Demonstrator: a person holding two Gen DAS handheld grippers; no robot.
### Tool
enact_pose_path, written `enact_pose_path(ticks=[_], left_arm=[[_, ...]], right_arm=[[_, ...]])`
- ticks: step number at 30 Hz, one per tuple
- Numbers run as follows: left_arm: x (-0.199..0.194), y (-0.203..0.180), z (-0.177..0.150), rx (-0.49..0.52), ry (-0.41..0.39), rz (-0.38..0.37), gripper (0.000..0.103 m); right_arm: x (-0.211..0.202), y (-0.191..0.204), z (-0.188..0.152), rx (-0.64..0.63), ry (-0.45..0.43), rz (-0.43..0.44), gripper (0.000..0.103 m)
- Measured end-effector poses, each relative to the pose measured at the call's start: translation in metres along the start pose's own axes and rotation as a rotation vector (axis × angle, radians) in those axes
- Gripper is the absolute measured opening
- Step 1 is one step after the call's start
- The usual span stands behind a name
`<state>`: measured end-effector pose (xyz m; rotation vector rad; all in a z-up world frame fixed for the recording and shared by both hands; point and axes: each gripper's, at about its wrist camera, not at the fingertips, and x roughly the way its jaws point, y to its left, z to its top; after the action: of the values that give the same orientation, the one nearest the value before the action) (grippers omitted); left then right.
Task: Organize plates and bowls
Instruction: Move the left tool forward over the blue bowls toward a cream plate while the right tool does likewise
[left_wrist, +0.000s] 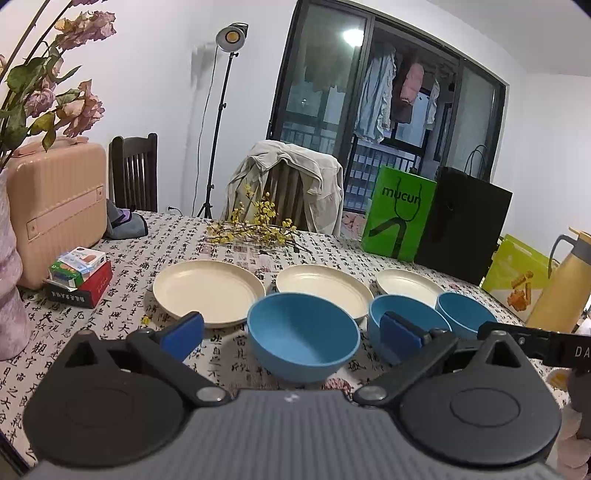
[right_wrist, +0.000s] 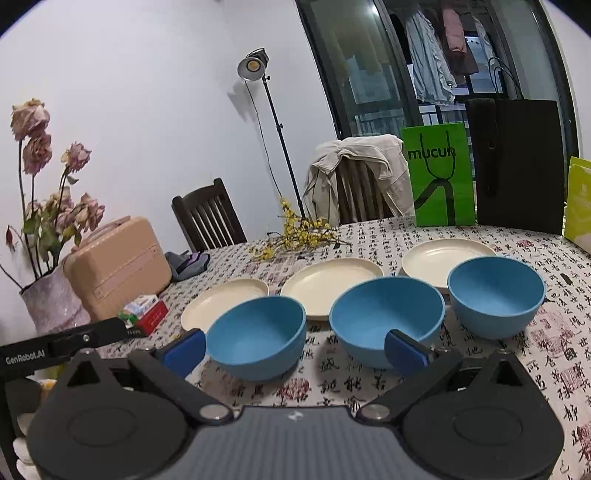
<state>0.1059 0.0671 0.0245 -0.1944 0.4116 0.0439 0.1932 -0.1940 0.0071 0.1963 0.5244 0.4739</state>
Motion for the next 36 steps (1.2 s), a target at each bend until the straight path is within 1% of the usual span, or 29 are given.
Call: enact_pose_path(ticks=[6, 11, 16, 17, 19, 24, 28, 32, 36], left_arm=[[0.006, 0.005, 0.017, 0.004, 0.013, 0.001, 0.103], [0.013, 0.006, 0.027, 0.007, 0.009, 0.009, 0.103], [0.029, 0.008, 0.042, -0.01, 0.015, 0.0, 0.103], [0.033, 0.008, 0.045, -0.013, 0.02, -0.004, 0.103], [0.042, 0.008, 0.051, -0.005, 0.029, -0.001, 0.103], [0.067, 0.01, 0.068, 0.001, 0.035, 0.006, 0.103], [0.095, 0.015, 0.082, -0.025, 0.072, 0.002, 0.103], [0.117, 0.016, 0.092, -0.042, 0.109, 0.006, 0.103], [0.126, 0.016, 0.098, -0.052, 0.116, 0.004, 0.103]], right_arm=[[0.005, 0.003, 0.018, -0.003, -0.024, 0.001, 0.103], [0.009, 0.003, 0.033, -0.02, -0.04, -0.01, 0.103], [0.019, -0.001, 0.051, -0.025, -0.041, -0.015, 0.103], [0.025, -0.006, 0.06, -0.014, -0.037, -0.009, 0.103], [0.028, -0.008, 0.062, -0.011, -0.035, -0.008, 0.103], [0.056, -0.022, 0.083, 0.013, -0.027, -0.017, 0.103], [0.084, -0.039, 0.095, 0.063, -0.002, -0.029, 0.103], [0.108, -0.056, 0.105, 0.104, 0.015, -0.005, 0.103], [0.116, -0.06, 0.111, 0.09, 0.0, 0.015, 0.103]])
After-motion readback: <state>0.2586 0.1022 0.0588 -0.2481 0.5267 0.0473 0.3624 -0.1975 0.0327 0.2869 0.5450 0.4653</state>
